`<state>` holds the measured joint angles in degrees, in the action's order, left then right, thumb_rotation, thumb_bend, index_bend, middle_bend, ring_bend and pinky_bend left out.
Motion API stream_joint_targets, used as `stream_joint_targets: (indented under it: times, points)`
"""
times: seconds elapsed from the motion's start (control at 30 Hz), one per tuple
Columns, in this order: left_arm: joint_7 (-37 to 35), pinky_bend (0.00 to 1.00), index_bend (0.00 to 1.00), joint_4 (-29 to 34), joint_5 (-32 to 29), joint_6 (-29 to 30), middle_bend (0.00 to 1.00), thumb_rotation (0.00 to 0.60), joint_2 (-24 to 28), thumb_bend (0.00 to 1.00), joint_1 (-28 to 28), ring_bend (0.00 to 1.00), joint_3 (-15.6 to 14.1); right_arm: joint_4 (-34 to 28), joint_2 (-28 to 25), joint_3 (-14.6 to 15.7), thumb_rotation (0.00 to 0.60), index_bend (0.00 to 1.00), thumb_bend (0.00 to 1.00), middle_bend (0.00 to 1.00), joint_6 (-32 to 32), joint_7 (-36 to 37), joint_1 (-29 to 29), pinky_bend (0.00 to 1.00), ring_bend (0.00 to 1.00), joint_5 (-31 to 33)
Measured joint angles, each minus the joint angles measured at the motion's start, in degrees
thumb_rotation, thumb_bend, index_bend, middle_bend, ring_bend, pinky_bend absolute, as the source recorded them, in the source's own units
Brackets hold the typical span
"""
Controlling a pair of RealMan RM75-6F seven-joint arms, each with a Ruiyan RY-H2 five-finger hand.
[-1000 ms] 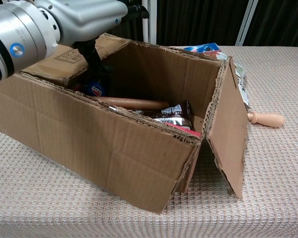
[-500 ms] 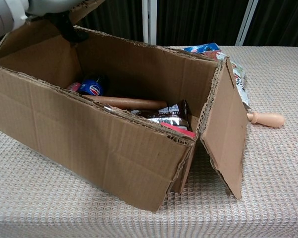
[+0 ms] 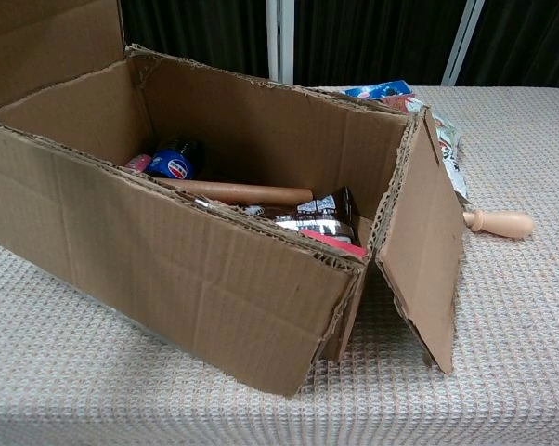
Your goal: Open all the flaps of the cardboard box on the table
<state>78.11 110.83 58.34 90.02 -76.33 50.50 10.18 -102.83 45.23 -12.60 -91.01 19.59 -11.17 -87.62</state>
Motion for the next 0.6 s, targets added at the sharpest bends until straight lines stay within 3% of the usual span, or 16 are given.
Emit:
stream_joint_targets:
  times: [0.37,0.6]
  points:
    - [-7.73,0.15,0.0,-4.64,-2.71,-1.32,0.0,0.6,4.45,0.27,-5.05,0.05,-0.71,-1.08,-0.06,0.07,0.6,0.0,0.76,0.0,0.14,-1.1,0.07,0.0,0.0,-0.7]
    - [-23.55,0.15,0.0,-2.9,-0.91,-1.12,0.0,0.6,7.27,0.09,-10.01,0.05,-0.35,0.51,0.63,1.32,0.6,0.0,0.75,0.0,-0.86,-2.07,1.57,0.0,0.0,-1.34]
